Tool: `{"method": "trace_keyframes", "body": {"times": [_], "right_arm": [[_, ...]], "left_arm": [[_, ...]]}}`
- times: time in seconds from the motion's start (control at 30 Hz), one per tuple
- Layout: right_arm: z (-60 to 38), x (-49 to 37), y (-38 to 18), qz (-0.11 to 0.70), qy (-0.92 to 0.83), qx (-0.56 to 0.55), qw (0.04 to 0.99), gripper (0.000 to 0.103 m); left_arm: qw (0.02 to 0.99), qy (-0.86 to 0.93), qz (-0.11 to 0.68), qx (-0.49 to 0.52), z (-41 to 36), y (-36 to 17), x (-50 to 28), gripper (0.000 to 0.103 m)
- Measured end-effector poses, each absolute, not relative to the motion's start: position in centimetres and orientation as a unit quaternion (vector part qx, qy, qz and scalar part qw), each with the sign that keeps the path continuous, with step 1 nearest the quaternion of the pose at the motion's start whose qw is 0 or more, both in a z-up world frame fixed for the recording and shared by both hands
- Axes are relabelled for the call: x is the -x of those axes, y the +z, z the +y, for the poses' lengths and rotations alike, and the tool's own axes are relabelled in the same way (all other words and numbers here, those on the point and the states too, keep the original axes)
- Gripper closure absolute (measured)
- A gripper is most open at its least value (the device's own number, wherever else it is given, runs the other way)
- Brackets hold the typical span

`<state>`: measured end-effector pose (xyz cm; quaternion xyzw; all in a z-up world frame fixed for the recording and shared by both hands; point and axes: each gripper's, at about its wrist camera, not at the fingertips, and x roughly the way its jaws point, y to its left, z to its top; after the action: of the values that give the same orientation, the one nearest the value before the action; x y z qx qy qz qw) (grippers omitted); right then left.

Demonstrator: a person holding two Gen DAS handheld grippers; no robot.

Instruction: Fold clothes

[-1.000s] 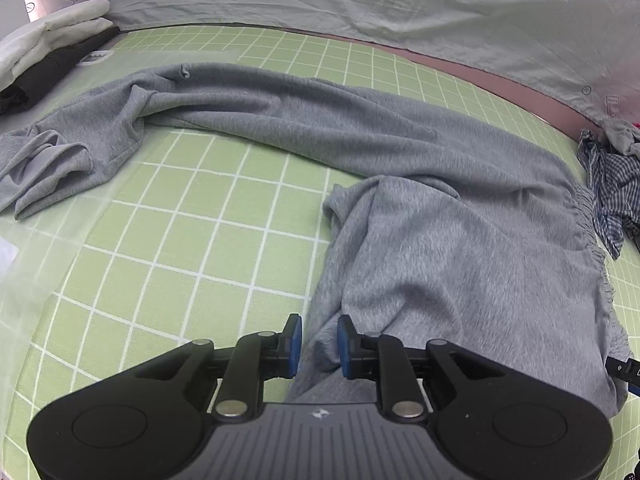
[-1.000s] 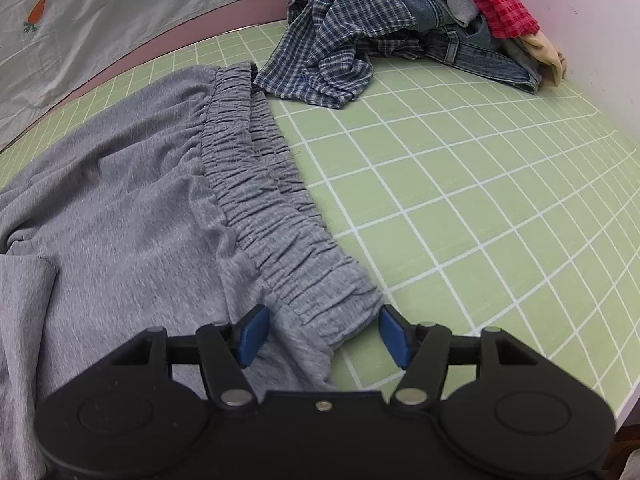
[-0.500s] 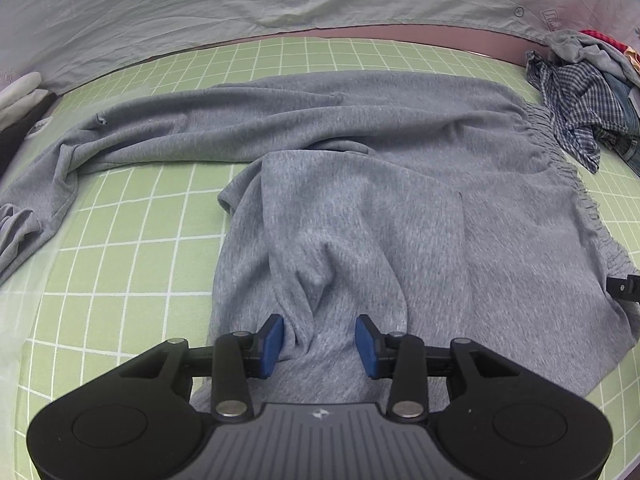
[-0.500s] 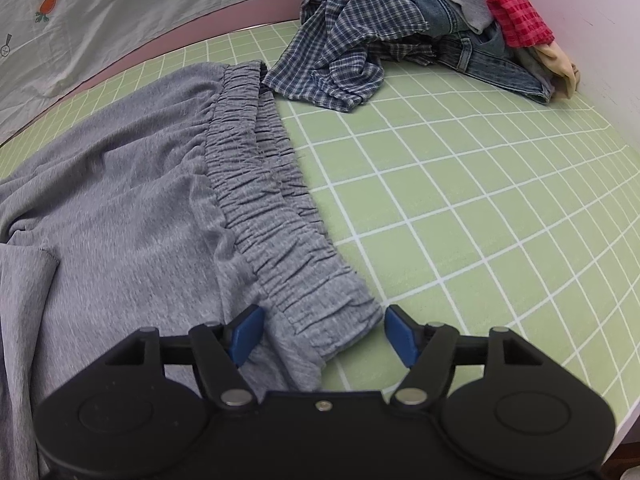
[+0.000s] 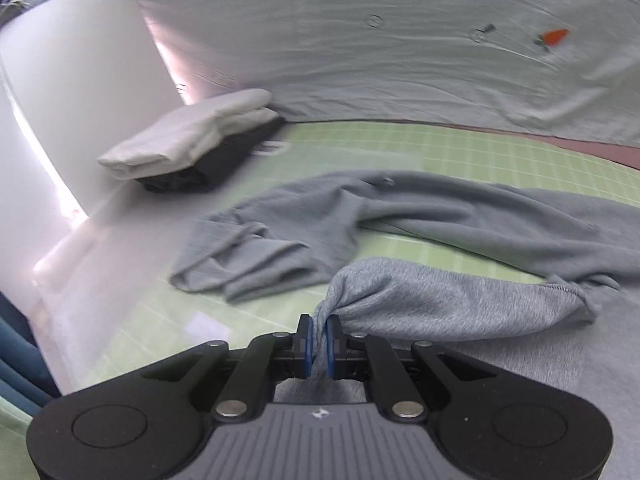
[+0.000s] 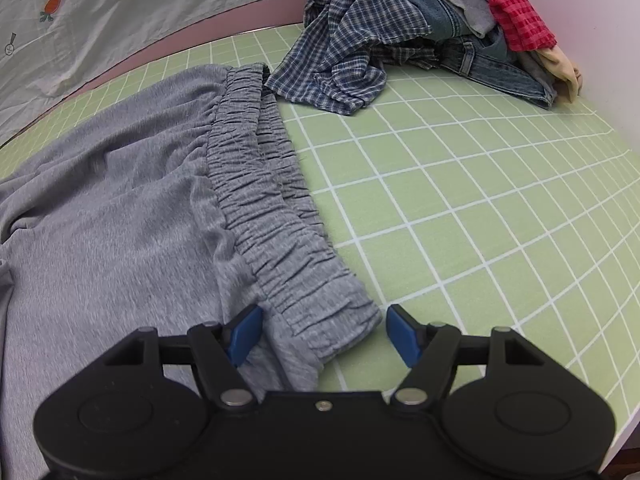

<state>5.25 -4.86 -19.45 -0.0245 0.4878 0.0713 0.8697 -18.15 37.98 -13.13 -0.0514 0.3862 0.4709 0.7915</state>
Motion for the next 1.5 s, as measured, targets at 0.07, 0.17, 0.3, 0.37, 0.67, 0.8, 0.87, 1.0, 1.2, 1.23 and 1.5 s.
{"method": "trace_keyframes", "body": {"times": [0.07, 0.17, 0.3, 0.37, 0.67, 0.8, 0.87, 1.0, 1.2, 1.23, 1.5], "right_arm": [[-4.9, -5.2, -19.5, 0.487, 0.069, 0.024, 0.870, 0.033], [-4.9, -5.1, -19.5, 0.487, 0.066, 0.023, 0.871, 0.033], [-4.9, -5.1, -19.5, 0.489, 0.059, 0.019, 0.870, 0.033], [-5.0, -5.2, -19.5, 0.490, 0.056, 0.017, 0.869, 0.032], [-5.6, -5.5, -19.4, 0.488, 0.062, 0.014, 0.871, 0.042], [-5.2, -5.6, -18.8, 0.477, 0.076, 0.054, 0.874, 0.077], [-5.9, -5.9, -18.4, 0.457, 0.035, 0.089, 0.884, 0.082], [-10.1, -7.7, -18.6, 0.463, -0.039, 0.092, 0.881, 0.082], [-13.6, -8.5, -19.0, 0.470, -0.085, 0.095, 0.874, 0.078], [-13.4, -8.3, -19.0, 0.469, -0.086, 0.100, 0.873, 0.077], [-9.9, -5.7, -17.6, 0.450, -0.086, 0.097, 0.883, 0.049]], "left_arm": [[0.766, 0.524, 0.371, 0.022, 39.8, -12.2, 19.6, 0.095], [0.741, 0.567, 0.360, 0.007, 42.1, -11.4, 21.5, 0.093], [0.750, 0.542, 0.376, 0.058, 42.6, -12.5, 22.4, 0.071], [0.753, 0.523, 0.393, 0.071, 41.8, -13.6, 22.0, 0.062], [0.757, 0.449, 0.459, 0.121, 37.7, -18.4, 19.3, 0.052], [0.764, 0.432, 0.464, 0.121, 36.8, -18.8, 18.5, 0.052], [0.765, 0.437, 0.458, 0.119, 36.7, -18.6, 18.6, 0.050], [0.755, 0.458, 0.453, 0.121, 37.5, -18.4, 19.6, 0.046], [0.727, 0.502, 0.447, 0.142, 39.8, -18.1, 22.5, 0.046], [0.720, 0.511, 0.445, 0.146, 40.3, -18.1, 23.0, 0.046], [0.691, 0.551, 0.436, 0.171, 45.4, -17.9, 27.1, 0.040]]}}
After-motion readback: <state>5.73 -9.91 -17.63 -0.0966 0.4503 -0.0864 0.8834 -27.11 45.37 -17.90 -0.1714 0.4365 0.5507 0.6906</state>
